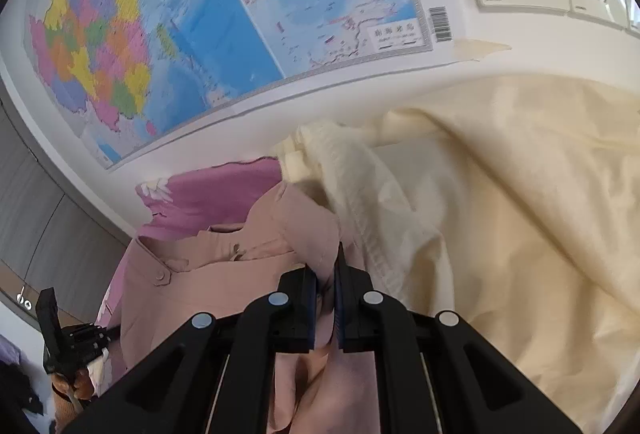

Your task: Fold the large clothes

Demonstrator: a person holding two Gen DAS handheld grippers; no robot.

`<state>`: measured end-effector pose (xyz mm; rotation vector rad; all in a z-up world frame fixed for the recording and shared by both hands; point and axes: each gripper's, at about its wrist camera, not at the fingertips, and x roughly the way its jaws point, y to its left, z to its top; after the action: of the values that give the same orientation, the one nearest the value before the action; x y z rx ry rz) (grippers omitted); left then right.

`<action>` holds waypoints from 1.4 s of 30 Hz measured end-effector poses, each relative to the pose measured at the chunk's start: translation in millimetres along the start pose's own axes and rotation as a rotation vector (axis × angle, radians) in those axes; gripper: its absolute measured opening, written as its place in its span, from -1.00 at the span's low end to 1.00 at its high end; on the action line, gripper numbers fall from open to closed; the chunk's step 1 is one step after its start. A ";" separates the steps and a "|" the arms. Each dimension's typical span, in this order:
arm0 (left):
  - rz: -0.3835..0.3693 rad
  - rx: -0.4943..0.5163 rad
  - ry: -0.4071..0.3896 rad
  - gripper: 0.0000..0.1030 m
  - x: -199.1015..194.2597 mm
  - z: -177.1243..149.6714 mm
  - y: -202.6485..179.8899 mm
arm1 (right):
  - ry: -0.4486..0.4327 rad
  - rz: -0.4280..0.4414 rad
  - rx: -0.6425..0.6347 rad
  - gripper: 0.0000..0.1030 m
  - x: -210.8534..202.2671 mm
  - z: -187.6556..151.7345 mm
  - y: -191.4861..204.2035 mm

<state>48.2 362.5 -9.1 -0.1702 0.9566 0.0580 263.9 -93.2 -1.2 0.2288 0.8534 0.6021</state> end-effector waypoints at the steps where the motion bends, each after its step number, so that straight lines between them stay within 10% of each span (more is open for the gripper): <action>1: -0.041 -0.058 -0.020 -0.93 -6.5 2.5 16.7 | -0.008 0.005 0.006 -0.87 -2.8 1.1 -1.4; 9: 0.065 -0.064 0.048 -0.60 20.3 -1.2 12.1 | 0.068 -0.013 0.016 -0.66 21.7 -1.5 -1.9; 13: 0.019 -0.142 -0.028 0.12 -4.0 -14.4 25.1 | -0.016 0.010 0.017 0.08 -13.4 -8.7 0.9; 21: -0.221 -0.155 -0.028 0.22 -41.4 -69.3 25.0 | -0.022 0.166 0.084 0.68 -97.7 -103.9 -10.8; 27: -0.419 -0.166 0.067 0.23 -11.2 -90.2 -9.4 | 0.128 0.239 0.255 0.68 -62.8 -180.0 -25.1; 39: -0.495 -0.390 0.009 0.57 52.1 -39.9 1.9 | 0.066 0.238 0.223 0.69 4.1 -170.9 12.2; 41: -0.491 -0.424 -0.002 0.53 56.7 -33.9 3.1 | 0.054 0.235 0.226 0.46 11.4 -166.5 15.6; 42: -0.485 -0.435 -0.002 0.42 58.6 -31.0 2.2 | 0.068 0.218 0.226 -0.06 16.3 -164.0 16.8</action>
<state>56.6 357.9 -74.8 -0.7987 0.8688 -0.1826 140.3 -77.6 -110.4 0.5141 0.9703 0.7200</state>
